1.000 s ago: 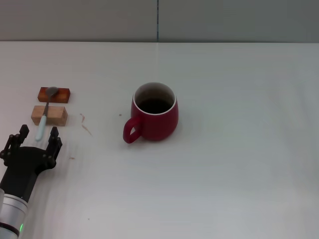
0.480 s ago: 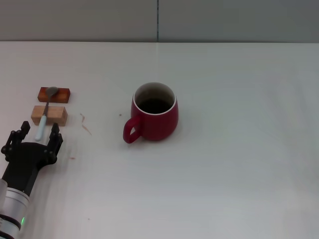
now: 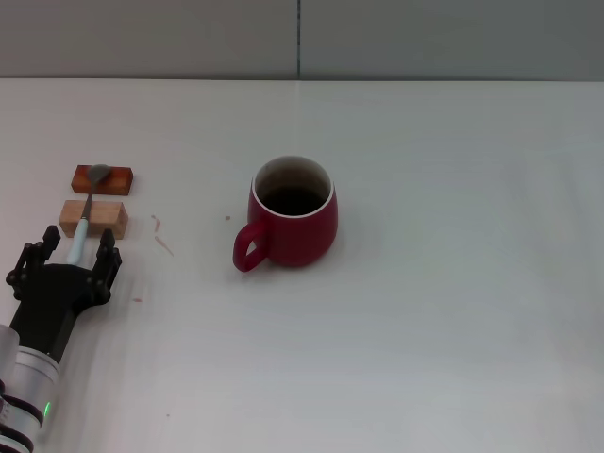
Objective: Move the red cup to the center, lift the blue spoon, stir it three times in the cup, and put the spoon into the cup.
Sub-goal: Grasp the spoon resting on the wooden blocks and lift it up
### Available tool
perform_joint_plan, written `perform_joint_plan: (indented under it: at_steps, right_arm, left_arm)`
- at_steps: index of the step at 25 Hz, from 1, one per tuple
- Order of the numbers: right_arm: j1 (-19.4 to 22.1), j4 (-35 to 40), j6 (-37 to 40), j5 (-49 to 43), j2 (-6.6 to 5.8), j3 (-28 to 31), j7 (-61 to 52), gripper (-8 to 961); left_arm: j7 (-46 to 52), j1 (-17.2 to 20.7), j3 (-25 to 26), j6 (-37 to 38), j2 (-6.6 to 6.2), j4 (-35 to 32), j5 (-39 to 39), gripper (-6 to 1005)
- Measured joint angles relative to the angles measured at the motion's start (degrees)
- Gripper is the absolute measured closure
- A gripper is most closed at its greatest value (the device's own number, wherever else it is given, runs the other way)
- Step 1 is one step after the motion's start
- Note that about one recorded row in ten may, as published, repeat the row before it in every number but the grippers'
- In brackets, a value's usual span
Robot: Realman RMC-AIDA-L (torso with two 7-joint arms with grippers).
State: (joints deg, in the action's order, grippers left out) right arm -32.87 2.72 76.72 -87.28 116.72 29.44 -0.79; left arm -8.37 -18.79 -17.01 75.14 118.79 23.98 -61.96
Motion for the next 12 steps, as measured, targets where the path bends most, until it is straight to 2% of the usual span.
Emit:
perform_joint_plan:
  at_steps: [12]
  right_arm:
    - [-0.01, 0.0, 0.01, 0.0, 0.0, 0.0, 0.0, 291]
  left_arm:
    - [0.02, -0.37, 0.35, -0.65, 0.04, -0.16, 0.0, 451]
